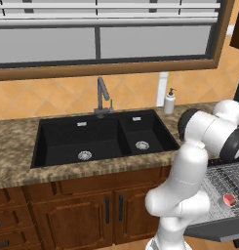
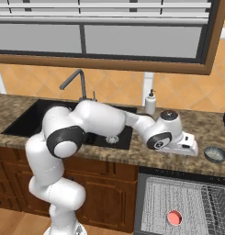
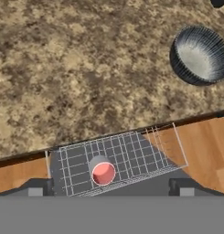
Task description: Pick up the cup and bowl from the counter, place them in the dishwasher, and close the dishwasher door.
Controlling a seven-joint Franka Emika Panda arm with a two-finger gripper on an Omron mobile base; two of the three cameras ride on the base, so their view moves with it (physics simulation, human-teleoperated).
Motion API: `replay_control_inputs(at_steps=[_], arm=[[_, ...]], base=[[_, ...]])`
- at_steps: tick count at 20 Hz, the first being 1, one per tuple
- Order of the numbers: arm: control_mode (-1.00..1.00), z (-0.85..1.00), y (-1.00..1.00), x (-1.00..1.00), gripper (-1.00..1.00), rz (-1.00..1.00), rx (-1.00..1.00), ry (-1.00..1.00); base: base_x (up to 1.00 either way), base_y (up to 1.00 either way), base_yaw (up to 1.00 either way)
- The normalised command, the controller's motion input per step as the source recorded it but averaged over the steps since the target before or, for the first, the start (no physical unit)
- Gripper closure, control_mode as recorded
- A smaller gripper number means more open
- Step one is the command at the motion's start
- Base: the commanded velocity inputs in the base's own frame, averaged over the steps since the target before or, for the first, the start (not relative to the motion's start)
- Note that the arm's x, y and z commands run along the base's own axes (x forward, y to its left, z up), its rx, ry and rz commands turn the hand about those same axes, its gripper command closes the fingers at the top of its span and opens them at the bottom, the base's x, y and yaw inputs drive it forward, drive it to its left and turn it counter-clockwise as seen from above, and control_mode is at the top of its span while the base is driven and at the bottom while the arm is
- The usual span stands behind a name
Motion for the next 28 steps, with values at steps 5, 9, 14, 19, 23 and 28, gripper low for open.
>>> replay_control_inputs(at_steps=[5,9,14,19,23,28], arm=[[-1.00,0.07,-0.41,0.53,-1.00,0.00,0.02,-0.01],[-1.00,0.00,-0.37,0.17,-1.00,0.00,0.09,-0.18],[-1.00,0.00,-0.30,0.00,-1.00,0.00,0.07,-0.17],[-1.00,0.00,-0.12,0.08,-1.00,0.00,0.00,0.01],[-1.00,0.00,-0.22,0.21,-1.00,0.00,0.00,0.00],[-1.00,0.00,-0.42,0.31,-1.00,0.00,0.00,0.00]], base=[[0.00,0.00,0.00],[0.00,0.00,0.00],[0.00,0.00,0.00],[0.00,0.00,0.00],[0.00,0.00,0.00],[0.00,0.00,0.00]])
